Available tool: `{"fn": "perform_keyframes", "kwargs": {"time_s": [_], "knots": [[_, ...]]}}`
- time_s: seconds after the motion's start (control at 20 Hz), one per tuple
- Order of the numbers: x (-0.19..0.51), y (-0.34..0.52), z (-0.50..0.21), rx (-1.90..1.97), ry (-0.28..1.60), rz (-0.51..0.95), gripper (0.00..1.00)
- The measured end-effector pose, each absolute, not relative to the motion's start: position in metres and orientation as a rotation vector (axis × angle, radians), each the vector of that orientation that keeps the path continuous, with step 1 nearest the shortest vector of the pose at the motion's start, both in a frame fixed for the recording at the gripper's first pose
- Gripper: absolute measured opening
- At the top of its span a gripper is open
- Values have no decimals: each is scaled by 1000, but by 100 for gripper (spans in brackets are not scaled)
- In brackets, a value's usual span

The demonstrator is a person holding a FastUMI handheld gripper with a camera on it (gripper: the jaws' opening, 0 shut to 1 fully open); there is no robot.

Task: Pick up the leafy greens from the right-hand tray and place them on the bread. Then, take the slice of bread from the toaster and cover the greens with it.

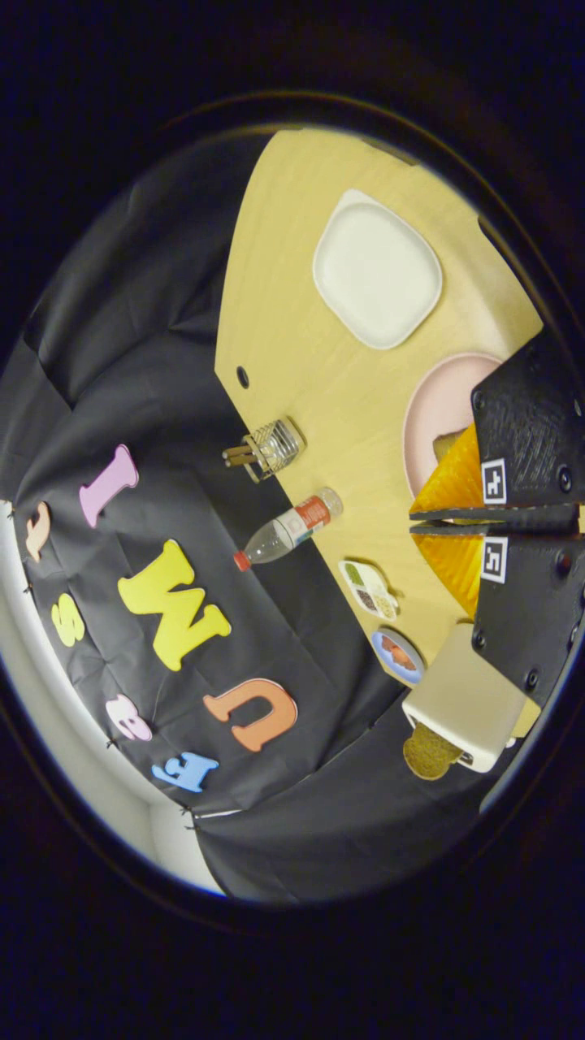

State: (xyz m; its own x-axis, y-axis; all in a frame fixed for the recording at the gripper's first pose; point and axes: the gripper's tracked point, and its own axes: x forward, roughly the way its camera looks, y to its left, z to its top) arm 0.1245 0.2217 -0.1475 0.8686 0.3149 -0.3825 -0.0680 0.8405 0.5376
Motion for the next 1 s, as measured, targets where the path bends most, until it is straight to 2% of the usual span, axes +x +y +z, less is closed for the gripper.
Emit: {"fn": "perform_keyframes", "kwargs": {"time_s": [0.15, 0.25, 0.4, 0.55, 0.8, 0.9, 1.0], "knots": [[126, 214, -157, 500, 476, 187, 0], [125, 205, -165, 467, 485, 166, 6], [121, 199, -174, 442, 501, 163, 21], [118, 184, -171, 426, 478, 132, 53], [101, 174, -133, 384, 381, 103, 85], [93, 177, -107, 320, 306, 94, 95], [82, 189, -78, 249, 237, 96, 96]]}}
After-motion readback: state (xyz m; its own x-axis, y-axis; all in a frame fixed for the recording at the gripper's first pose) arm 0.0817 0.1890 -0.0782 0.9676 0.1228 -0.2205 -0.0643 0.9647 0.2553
